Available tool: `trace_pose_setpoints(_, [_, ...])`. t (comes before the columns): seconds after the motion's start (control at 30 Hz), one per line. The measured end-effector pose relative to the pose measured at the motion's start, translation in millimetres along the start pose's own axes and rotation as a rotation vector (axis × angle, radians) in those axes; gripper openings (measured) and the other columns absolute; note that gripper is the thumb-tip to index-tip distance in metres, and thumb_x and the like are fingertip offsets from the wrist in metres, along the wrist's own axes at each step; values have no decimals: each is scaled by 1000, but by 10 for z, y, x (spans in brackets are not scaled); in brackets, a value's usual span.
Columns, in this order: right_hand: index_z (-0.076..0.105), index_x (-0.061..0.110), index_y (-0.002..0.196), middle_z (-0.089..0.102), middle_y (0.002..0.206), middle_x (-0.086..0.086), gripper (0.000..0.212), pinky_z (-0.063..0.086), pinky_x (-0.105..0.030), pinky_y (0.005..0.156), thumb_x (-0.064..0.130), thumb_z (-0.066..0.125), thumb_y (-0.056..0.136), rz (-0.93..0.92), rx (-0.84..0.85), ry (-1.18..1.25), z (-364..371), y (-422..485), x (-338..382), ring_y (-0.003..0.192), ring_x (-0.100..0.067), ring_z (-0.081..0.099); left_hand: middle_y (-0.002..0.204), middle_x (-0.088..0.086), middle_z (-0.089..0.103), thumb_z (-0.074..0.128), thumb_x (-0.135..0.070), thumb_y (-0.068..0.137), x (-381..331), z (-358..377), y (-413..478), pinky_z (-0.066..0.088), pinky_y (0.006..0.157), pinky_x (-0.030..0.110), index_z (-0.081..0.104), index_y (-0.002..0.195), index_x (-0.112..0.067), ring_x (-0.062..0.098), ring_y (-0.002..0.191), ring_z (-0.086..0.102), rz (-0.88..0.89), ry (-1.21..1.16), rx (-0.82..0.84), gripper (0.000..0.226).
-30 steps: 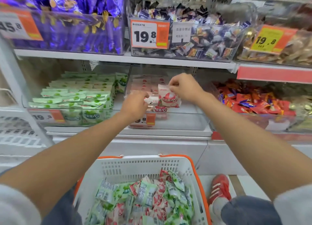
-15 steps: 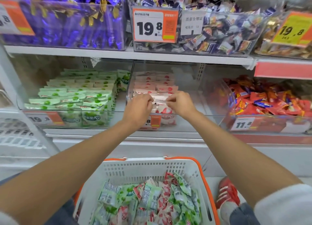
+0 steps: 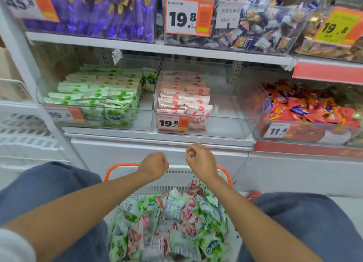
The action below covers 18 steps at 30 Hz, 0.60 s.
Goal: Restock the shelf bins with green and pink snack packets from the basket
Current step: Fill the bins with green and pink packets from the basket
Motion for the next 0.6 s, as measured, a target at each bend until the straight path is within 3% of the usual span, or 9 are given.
trace_pose_setpoints(0.1, [68,17,87,68,96,-5,14,49,-29,72,13,54,84,239,379,-18,737,-324,-519,85,-21,63,77,11,65,49,-14,90,541,353,45,57,75,36,57,66,-15,28,73,65,-64,53,121,25])
trace_pose_setpoints(0.2, [69,7,97,70,100,-12,21,55,-37,82,9,50,89,324,658,-116,1355,-602,-836,92,-28,66,75,12,64,47,-11,89,941,629,138,50,68,30,51,60,-15,25,70,61,-158,52,200,30])
trace_pose_setpoints(0.3, [60,7,111,63,106,-13,23,54,-36,82,3,50,91,397,741,-126,1769,-688,-990,94,-27,63,86,10,68,49,-13,90,1085,853,239,56,77,35,62,71,-12,24,79,64,-195,4,244,23])
trace_pose_setpoints(0.4, [45,6,132,58,94,-11,40,50,-33,64,10,52,93,460,842,-107,2134,-747,-1176,79,-23,59,73,7,59,44,-11,92,1110,1022,304,52,78,38,53,65,-13,22,70,57,-183,64,272,29])
trace_pose_setpoints(0.5, [28,12,149,57,127,-13,64,50,-33,81,18,56,92,430,903,-195,2304,-806,-1282,106,-28,61,75,8,62,47,-11,93,1146,1160,299,55,75,37,60,69,-11,23,69,61,-185,77,311,27])
trace_pose_setpoints(0.6, [49,10,137,59,125,-9,49,49,-29,82,22,60,91,409,828,-268,2287,-783,-1242,109,-25,60,89,4,65,50,-11,94,1155,1198,271,55,87,35,66,81,-13,21,85,64,-197,66,325,21])
Point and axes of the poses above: each hand's wrist, its own y-axis towards the middle knuckle, its own z-axis out of the palm, x = y × z, the point moved 7 cm from there along y, towards the middle knuckle
